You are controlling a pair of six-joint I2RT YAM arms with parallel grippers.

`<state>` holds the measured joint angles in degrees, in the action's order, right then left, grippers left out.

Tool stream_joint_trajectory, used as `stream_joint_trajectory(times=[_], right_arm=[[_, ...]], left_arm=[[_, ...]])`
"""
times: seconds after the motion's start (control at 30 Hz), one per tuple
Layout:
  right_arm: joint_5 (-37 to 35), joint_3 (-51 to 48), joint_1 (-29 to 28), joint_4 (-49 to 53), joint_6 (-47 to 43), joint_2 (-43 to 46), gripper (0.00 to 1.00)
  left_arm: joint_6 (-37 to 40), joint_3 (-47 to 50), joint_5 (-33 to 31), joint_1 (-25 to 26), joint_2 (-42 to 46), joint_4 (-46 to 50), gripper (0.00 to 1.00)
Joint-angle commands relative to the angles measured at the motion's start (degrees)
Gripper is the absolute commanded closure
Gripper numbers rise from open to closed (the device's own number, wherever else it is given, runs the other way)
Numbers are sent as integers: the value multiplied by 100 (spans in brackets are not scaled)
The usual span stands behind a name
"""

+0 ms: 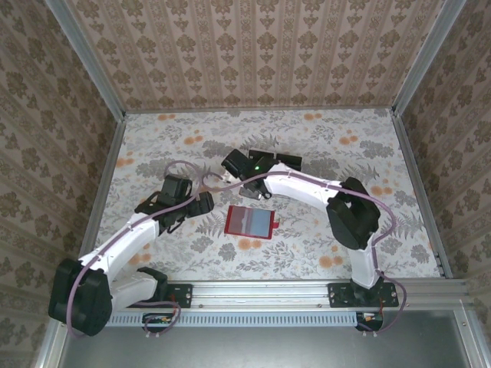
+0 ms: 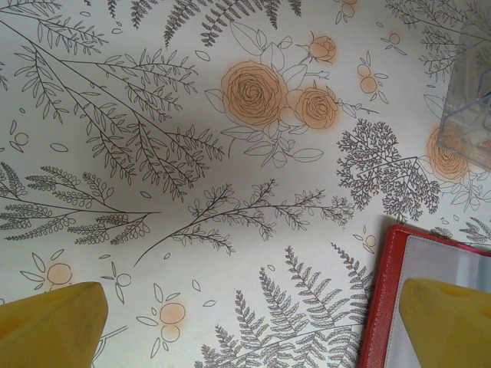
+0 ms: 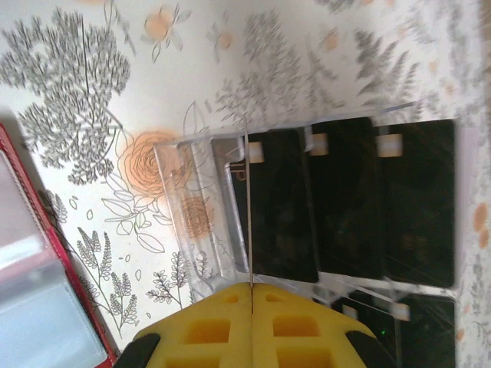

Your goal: Put the credit cards into the card holder

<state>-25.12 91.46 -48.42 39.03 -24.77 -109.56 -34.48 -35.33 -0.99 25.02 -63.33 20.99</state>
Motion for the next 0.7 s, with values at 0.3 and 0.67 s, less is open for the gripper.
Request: stream_joint_trajectory(times=[0.3,0.67], right_arm=[[1159,-936,-223,-280,3806,1705,100],[2267,-3982,-183,-3469,7515,2553,100]], left_arm=[[300,-243,61,74,-107,251,0],[635,-377,-270,507,-439,429,0]])
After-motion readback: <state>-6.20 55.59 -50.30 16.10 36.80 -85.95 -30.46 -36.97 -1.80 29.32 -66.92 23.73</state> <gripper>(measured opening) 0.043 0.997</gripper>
